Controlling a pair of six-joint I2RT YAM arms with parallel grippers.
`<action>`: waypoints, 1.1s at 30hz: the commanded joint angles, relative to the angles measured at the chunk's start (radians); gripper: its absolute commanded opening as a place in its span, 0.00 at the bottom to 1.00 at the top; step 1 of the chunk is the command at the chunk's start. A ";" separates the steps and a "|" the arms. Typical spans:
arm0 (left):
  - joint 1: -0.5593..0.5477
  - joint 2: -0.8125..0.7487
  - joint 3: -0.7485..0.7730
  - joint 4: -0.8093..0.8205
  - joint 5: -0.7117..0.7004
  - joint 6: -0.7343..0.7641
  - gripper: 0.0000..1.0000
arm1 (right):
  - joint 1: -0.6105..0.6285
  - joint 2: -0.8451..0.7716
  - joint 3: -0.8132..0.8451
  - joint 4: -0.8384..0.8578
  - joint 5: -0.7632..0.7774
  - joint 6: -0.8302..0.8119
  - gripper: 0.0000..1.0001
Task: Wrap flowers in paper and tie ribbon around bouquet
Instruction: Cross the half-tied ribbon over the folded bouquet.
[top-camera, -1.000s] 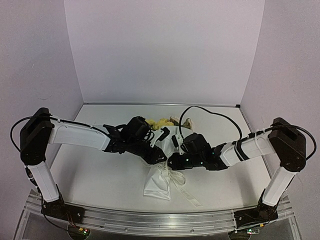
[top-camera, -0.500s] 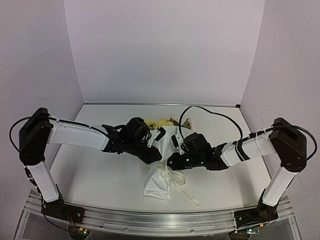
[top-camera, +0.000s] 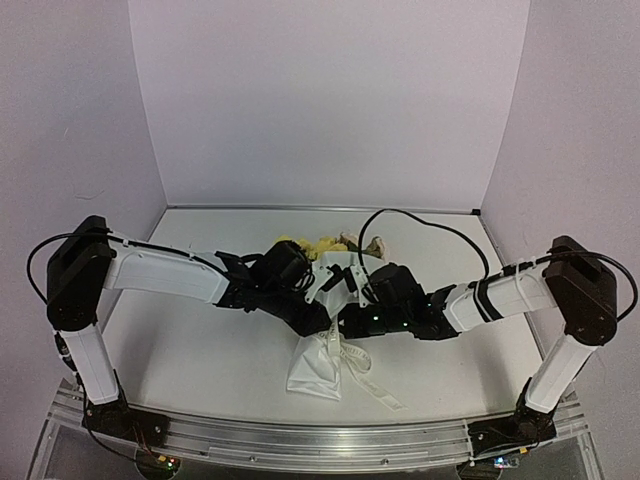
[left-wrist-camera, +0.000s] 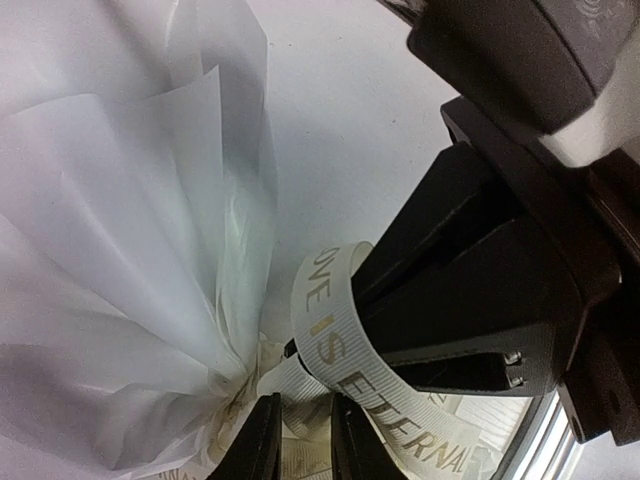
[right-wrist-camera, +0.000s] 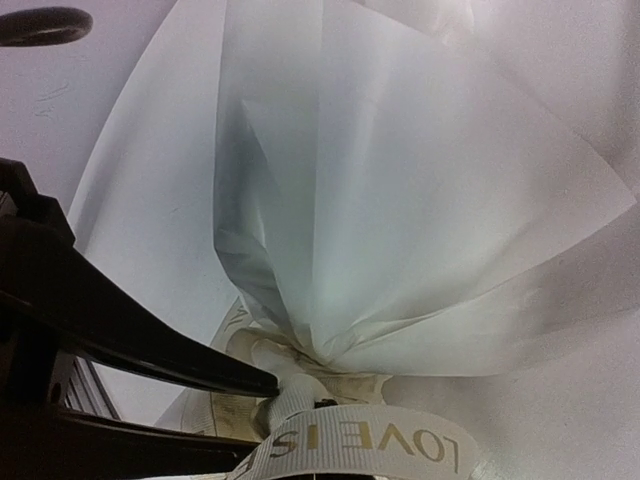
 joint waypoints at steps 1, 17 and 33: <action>-0.001 -0.047 0.032 0.037 0.003 0.011 0.21 | 0.008 -0.031 0.006 0.033 -0.008 -0.012 0.00; 0.002 -0.069 0.000 0.075 0.029 0.010 0.35 | 0.008 -0.042 -0.002 0.075 -0.061 -0.003 0.00; 0.040 -0.104 -0.041 0.106 0.065 0.007 0.37 | 0.008 -0.036 -0.022 0.127 -0.069 0.007 0.00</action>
